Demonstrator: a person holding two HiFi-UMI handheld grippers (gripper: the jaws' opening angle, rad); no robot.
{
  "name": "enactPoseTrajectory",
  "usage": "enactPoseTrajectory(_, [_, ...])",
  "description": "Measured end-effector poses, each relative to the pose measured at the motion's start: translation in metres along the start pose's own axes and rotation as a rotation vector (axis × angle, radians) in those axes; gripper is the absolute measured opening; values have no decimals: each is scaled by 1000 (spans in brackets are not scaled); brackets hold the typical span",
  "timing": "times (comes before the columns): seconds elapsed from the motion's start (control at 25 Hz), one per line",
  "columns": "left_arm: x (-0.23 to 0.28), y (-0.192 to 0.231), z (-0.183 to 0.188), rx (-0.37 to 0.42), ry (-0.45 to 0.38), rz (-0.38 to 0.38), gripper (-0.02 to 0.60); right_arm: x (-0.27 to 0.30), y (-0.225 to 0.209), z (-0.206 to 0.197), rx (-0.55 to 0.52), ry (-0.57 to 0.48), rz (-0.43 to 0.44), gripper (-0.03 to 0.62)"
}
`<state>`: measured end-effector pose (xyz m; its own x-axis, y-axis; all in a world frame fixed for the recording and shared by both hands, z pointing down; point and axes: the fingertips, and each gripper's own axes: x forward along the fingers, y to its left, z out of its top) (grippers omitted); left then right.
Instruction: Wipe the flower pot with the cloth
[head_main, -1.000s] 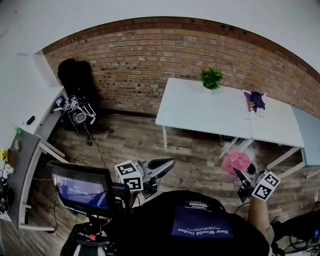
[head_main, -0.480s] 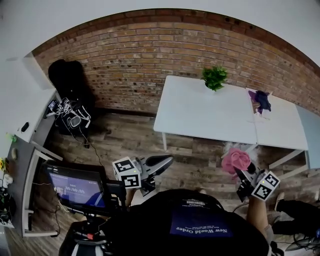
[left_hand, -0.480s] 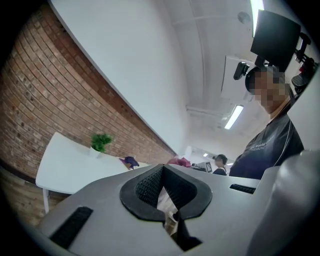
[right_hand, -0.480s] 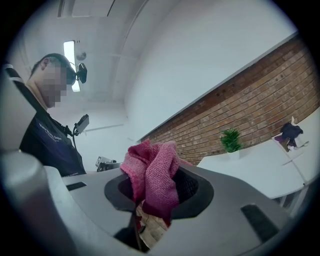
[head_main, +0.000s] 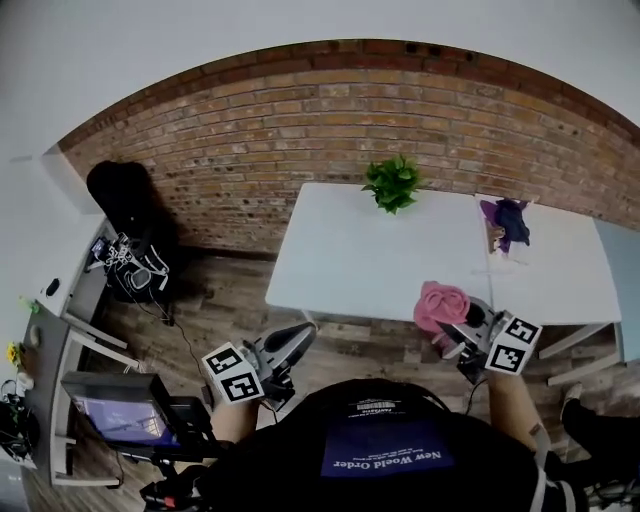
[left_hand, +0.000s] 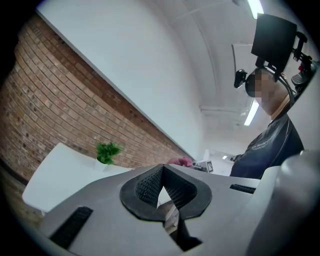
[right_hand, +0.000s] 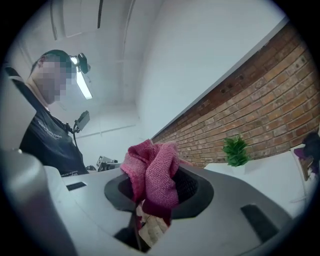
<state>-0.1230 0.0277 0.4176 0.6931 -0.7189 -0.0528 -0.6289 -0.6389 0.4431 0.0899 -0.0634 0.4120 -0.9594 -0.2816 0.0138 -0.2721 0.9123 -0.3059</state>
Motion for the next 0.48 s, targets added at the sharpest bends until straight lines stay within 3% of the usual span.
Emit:
enactPoseTrajectory(0.24, [74, 12, -3, 19, 27, 40, -2, -7, -80, 16, 30, 15, 42, 109])
enactPoseTrajectory(0.48, [93, 79, 2, 41, 61, 73, -2, 29, -127, 13, 46, 27, 27, 109])
